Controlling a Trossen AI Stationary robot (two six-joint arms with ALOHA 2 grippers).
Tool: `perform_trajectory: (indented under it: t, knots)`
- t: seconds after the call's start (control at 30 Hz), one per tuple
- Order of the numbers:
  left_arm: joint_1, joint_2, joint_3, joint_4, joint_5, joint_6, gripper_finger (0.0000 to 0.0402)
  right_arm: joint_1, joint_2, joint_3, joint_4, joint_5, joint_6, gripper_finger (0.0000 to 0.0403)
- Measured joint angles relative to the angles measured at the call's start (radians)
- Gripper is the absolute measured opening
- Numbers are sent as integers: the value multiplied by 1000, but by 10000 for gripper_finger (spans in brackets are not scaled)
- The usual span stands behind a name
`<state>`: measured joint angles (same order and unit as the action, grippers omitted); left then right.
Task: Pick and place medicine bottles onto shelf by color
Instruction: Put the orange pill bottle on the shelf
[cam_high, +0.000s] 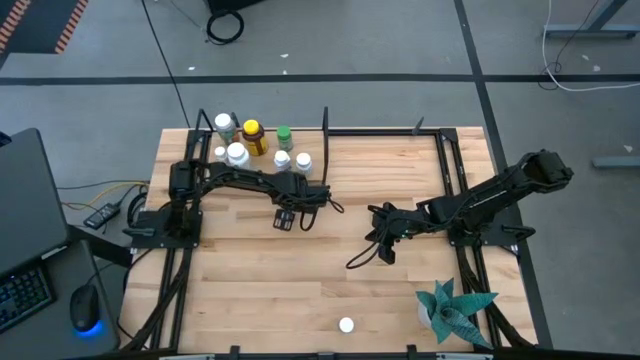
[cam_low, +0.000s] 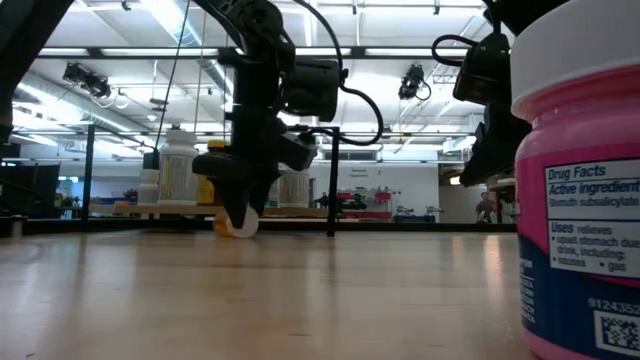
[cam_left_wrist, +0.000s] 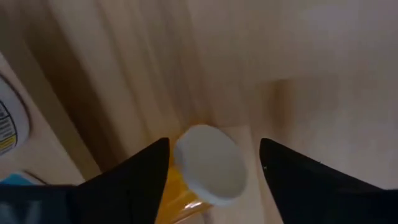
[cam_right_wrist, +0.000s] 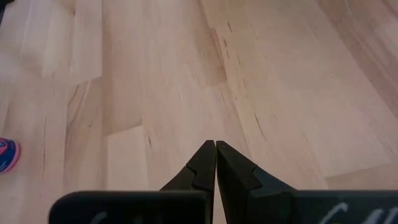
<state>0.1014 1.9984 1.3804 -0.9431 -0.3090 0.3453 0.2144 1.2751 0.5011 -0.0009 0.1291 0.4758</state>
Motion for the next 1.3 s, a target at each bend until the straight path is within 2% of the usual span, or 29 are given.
perform_trajectory:
  t: [0.4, 0.57, 0.67, 0.83, 1.1, 1.3]
  knots:
    - [-18, 0, 0, -35, -14, -52, 181, 1, 0, 0, 0, -22, 6, 20]
    - [-22, -2, 0, -125, -128, -106, 177, 2, 0, 0, 0, -23, 19, 20]
    - [-26, -2, 0, -152, -147, -114, 186, 2, 0, 0, 0, -23, 19, 20]
    - [-64, -2, 0, -157, -146, -20, 209, 8, 0, 0, 0, -26, 20, 20]
    - [-129, -2, 0, -181, -188, 47, 263, 29, 0, 0, -1, -27, 20, 20]
    - [-147, -2, 0, -180, -252, 191, 305, 29, 0, 0, -1, -36, 21, 20]
